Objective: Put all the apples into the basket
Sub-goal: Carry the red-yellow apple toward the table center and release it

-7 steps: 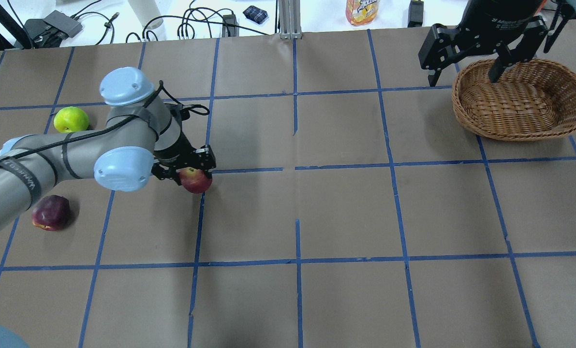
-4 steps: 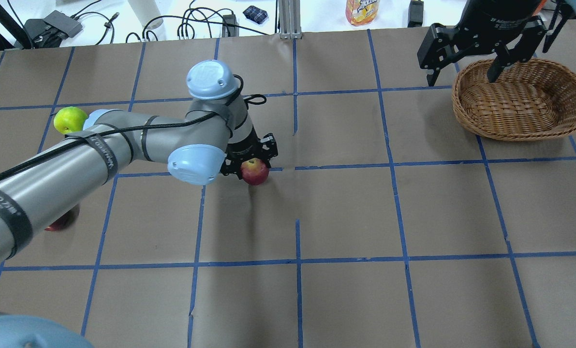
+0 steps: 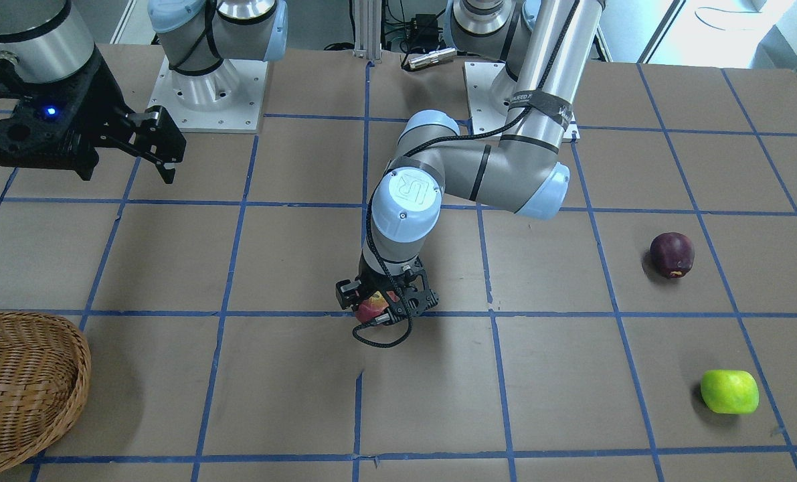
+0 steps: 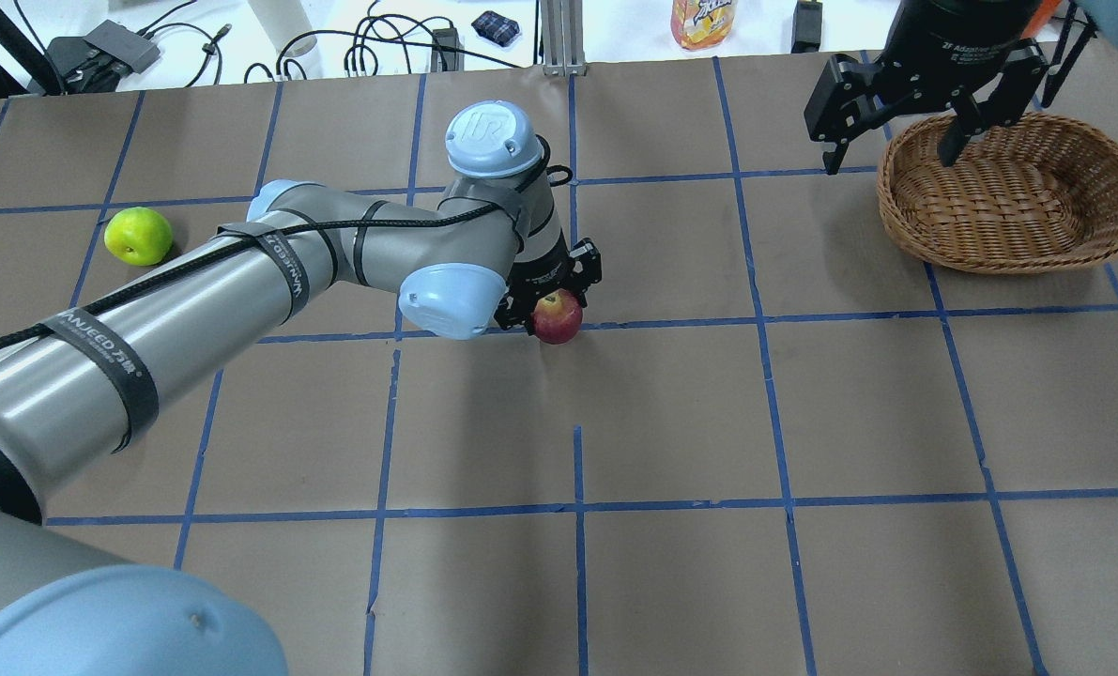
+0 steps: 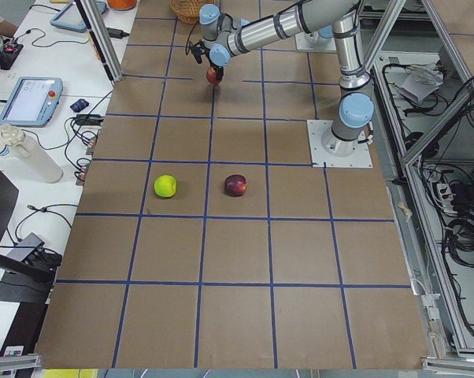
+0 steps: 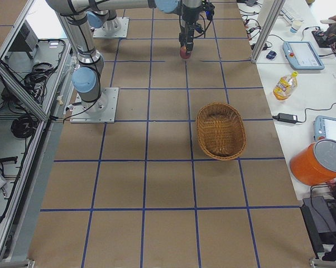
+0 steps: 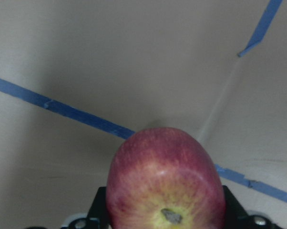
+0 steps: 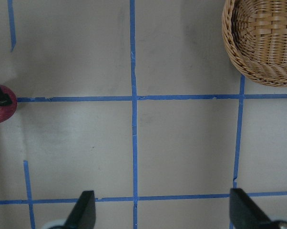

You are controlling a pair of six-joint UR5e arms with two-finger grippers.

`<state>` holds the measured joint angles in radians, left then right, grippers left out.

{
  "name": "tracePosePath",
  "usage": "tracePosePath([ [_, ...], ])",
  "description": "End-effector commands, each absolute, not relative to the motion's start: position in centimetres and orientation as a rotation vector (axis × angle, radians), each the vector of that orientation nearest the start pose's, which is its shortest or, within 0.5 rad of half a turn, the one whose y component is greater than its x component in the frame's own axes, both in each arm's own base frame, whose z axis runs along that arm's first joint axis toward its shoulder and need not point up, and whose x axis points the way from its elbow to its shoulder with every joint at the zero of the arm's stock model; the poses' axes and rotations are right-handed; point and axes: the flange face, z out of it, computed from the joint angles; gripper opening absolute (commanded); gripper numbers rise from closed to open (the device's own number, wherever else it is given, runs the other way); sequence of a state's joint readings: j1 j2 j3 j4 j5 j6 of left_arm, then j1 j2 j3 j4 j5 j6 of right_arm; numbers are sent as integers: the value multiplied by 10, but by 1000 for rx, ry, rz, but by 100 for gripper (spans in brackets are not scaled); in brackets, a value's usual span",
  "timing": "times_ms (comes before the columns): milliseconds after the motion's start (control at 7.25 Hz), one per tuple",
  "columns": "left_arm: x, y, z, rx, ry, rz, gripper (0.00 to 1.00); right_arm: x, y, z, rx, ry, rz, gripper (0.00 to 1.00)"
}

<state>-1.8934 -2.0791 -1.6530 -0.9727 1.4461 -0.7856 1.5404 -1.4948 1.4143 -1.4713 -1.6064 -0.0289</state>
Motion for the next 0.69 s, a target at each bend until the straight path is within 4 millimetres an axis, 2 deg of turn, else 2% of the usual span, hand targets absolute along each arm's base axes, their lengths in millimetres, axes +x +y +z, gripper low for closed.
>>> tracePosePath([
  [0,-347,-557,207,-750,3152,124,60,116,-529,509,14,3168,57,100],
  [138,-348,-559,208,-745,3154,129,100,116,-541,486,13,3163,126,100],
  [276,-348,-559,213,-724,3161,126,100,117,-543,484,10,3163,130,100],
  [414,-343,-568,229,-734,3166,113,100,119,-543,481,3,3162,134,100],
  [552,-339,-580,258,-702,3157,148,100,120,-547,472,0,3160,161,100],
])
